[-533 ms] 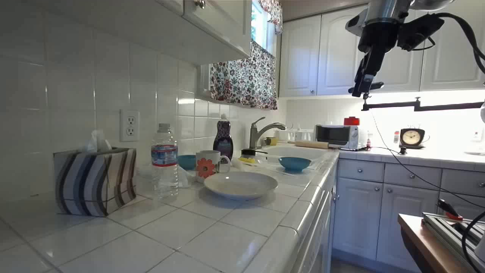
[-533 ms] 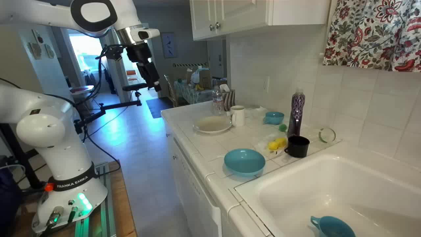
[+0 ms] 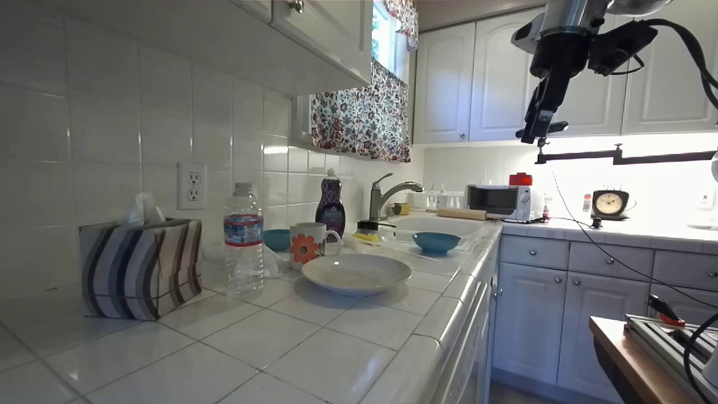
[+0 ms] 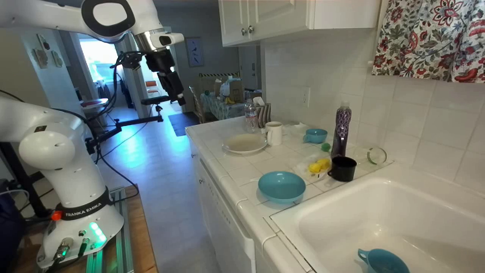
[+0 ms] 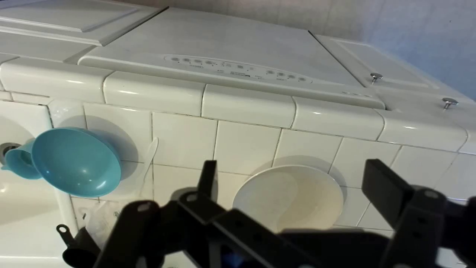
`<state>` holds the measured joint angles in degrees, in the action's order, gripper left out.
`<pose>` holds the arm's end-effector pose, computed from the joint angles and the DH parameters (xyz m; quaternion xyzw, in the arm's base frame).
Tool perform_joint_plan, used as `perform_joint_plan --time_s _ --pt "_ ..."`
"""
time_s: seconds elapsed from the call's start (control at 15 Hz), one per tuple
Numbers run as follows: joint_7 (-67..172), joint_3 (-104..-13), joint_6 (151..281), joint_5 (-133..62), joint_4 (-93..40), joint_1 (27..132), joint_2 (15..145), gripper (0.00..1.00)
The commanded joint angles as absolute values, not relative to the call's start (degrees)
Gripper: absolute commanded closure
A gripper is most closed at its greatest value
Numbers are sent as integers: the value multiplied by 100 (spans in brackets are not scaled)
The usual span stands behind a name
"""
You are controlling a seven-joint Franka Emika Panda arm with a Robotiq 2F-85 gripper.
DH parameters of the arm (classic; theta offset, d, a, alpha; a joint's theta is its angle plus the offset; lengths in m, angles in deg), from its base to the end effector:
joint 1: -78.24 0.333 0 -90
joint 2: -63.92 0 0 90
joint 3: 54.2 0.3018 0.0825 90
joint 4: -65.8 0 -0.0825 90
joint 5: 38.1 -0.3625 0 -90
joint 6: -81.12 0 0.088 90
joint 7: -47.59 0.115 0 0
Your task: Place the smaller blue bowl inside the bigger blue bowl
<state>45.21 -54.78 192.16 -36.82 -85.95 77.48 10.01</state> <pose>0.2869 -0.0087 0.5179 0.9933 0.0134 0.1147 0.0102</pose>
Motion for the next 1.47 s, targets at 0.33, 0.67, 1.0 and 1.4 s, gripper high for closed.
perform_joint_plan --time_s 0.33,0.67,1.0,1.4 --pt "4537 -5492 19208 -3667 -8586 7770 1005 0" --pt "4537 -5492 19208 -3667 -8586 7770 1005 0" --pt "4537 -5492 19208 -3667 -8586 7770 1004 0" --pt "4635 -5454 19649 -3505 -8488 7621 1278 0"
